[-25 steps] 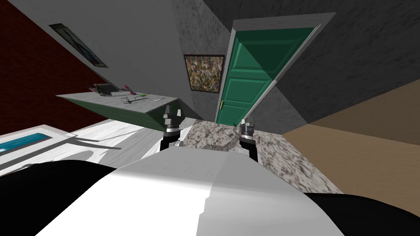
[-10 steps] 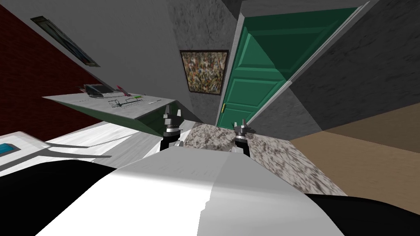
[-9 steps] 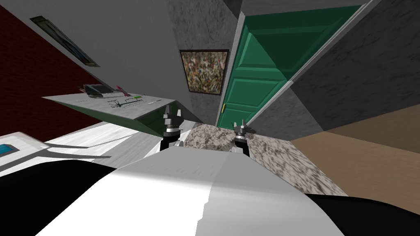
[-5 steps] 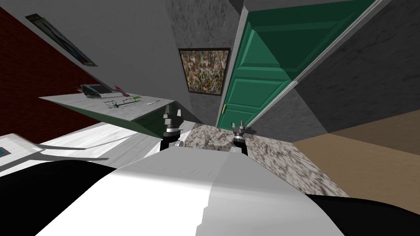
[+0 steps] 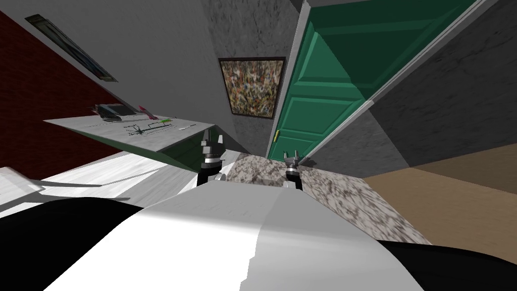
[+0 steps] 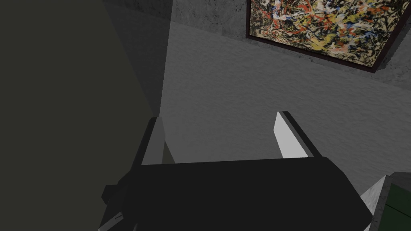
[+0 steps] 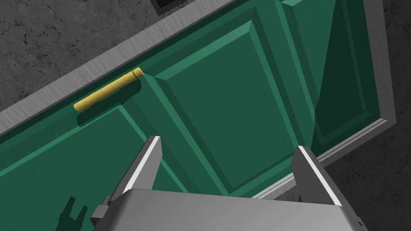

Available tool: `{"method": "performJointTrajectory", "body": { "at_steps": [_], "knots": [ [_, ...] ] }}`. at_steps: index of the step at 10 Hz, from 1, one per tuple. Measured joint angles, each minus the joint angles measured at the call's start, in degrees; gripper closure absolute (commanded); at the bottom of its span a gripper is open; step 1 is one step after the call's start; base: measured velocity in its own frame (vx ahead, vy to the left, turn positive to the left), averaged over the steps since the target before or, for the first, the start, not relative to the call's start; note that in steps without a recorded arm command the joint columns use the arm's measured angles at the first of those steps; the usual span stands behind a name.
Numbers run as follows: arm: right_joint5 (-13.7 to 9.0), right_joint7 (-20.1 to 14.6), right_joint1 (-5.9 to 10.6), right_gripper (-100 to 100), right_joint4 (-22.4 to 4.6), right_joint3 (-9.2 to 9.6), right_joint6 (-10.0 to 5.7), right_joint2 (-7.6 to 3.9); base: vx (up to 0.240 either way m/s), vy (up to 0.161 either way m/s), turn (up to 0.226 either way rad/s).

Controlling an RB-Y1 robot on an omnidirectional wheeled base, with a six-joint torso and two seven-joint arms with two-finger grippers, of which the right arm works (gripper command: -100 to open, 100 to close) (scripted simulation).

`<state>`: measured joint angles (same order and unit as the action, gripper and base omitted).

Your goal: Pull the door open

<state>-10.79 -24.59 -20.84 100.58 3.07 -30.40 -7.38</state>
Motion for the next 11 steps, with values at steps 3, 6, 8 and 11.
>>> {"method": "performJointTrajectory", "body": {
  "at_steps": [3,6,8,11],
  "knots": [
    [-1.49,-4.42,1.16,-100,-3.84,0.58,-1.27,-0.74,0.1,0.01,0.01],
    [-2.9,-8.71,2.09,-100,-7.32,1.35,-2.4,-1.21,0.101,0.009,0.011],
    [-3.92,-11.71,3.07,-100,-10.02,1.74,-3.18,-1.68,0.091,0.001,0.009],
    [-5.42,-16.24,3.88,-100,-13.46,2.42,-4.33,-2.39,0.101,0.008,0.011]
  ]
}}
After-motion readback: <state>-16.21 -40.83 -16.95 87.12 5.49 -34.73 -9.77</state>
